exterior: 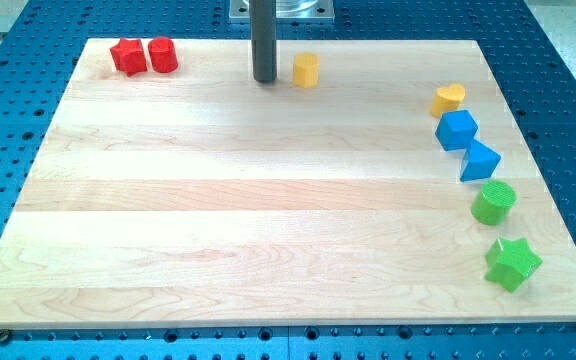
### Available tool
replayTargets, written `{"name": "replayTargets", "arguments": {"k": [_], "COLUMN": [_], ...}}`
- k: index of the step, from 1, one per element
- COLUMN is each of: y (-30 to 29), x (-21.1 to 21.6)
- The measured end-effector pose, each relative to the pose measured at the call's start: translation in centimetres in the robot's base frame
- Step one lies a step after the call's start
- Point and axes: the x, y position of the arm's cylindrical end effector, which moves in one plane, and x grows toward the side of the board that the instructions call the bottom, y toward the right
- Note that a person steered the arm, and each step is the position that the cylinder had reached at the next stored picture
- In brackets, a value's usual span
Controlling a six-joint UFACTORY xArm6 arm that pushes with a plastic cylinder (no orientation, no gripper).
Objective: Push the hexagon closely to the heart
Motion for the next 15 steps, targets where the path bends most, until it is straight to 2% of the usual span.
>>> {"name": "replayTargets", "arguments": {"k": [1, 3, 11, 12, 13, 14, 15], "y": [7.2, 18.7, 22.2, 15.9, 2.1, -14.5, -28.3], "x": [-0.5, 2.1, 2.2, 2.2, 4.0, 3.1, -0.1]}}
